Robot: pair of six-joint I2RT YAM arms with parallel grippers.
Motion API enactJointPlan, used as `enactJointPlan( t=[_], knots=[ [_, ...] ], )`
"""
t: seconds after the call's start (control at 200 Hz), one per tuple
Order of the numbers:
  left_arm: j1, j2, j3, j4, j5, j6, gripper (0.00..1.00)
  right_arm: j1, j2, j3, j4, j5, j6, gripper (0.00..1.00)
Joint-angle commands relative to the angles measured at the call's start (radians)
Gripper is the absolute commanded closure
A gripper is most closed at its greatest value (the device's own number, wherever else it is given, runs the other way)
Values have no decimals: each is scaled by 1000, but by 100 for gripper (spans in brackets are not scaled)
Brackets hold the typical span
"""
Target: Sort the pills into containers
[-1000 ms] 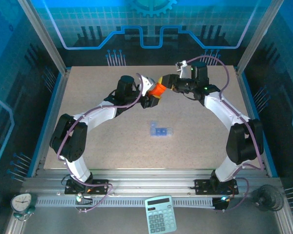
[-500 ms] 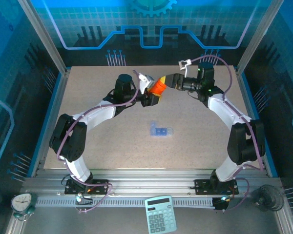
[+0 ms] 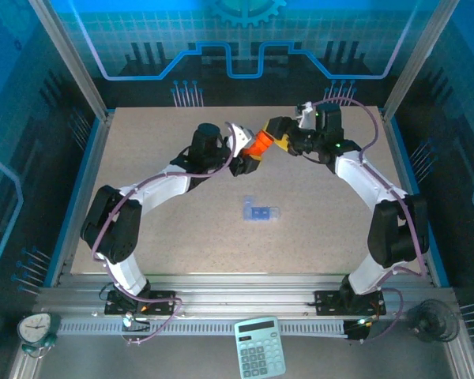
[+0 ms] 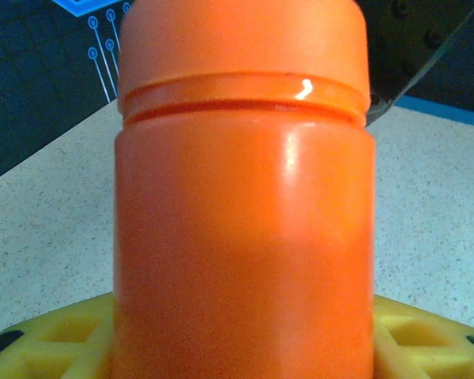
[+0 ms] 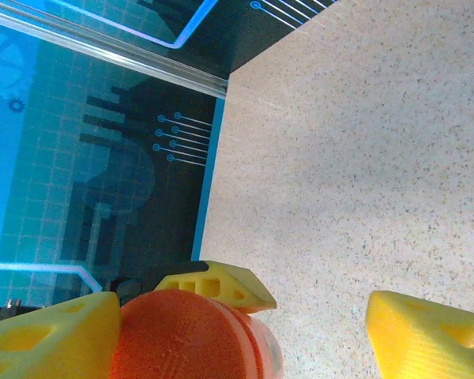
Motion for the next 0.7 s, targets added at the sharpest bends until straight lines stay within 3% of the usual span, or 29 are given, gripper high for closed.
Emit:
enactJointPlan(
  t=[0.0, 0.375, 0.6, 0.695],
  knots=[
    [-11, -35, 4, -5, -35, 63, 87, 26, -29, 44, -54, 33, 7, 18],
    [-15, -28, 10, -9, -43, 65, 87, 61, -19, 48, -68, 25, 9, 23],
    [-15, -25, 12, -9, -45, 62, 87, 70, -31, 33, -68, 17, 10, 48],
    [-16, -24, 15, -8, -48, 57, 87, 70, -29, 28, -61, -2, 9, 54]
  ],
)
